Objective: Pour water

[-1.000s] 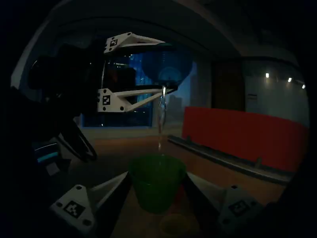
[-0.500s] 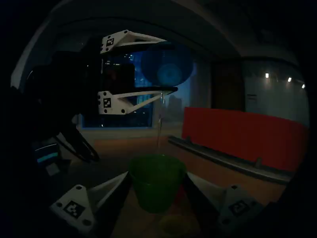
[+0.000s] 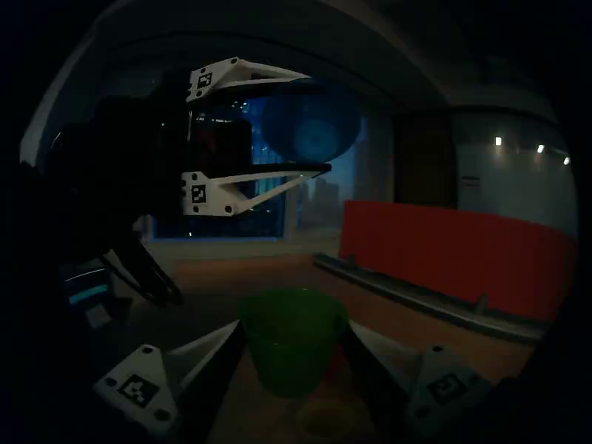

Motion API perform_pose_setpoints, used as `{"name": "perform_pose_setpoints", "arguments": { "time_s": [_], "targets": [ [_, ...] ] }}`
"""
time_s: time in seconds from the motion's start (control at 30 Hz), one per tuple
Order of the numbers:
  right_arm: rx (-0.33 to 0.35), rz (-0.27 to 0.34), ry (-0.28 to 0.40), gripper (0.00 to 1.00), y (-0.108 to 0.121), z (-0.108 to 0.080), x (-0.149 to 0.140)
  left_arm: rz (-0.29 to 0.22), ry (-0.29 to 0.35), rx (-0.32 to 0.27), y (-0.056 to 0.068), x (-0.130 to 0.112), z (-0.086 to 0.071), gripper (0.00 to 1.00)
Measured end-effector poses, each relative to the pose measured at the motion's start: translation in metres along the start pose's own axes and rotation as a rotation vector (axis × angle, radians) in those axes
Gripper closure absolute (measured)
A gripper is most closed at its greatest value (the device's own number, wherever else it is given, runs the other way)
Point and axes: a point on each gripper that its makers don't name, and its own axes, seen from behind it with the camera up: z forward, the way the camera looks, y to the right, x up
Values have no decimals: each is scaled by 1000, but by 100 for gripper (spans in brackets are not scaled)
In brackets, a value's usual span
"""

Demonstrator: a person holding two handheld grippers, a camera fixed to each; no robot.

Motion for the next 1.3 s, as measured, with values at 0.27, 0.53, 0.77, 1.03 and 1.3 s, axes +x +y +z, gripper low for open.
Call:
{"name": "perform_pose_setpoints", "arguments": {
  "time_s": [0.27, 0.53, 0.77, 1.03, 1.3],
  "targets": [
    [-1, 0, 1, 1, 1, 0, 1, -179, -4, 4, -3, -10, 2, 15],
    [-3, -2, 4, 1, 0, 1, 1, -372, 18, -8, -4, -12, 1, 14],
    [-7, -2, 9, 1, 0, 1, 4, -552, 41, -27, -3, -12, 2, 14],
    [-11, -5, 13, 1, 1, -1, 6, -717, 45, -31, -2, -15, 0, 14],
    [-15, -6, 19, 1, 1, -3, 7, -904, 56, -35, -4, -17, 1, 14]
  ]
}}
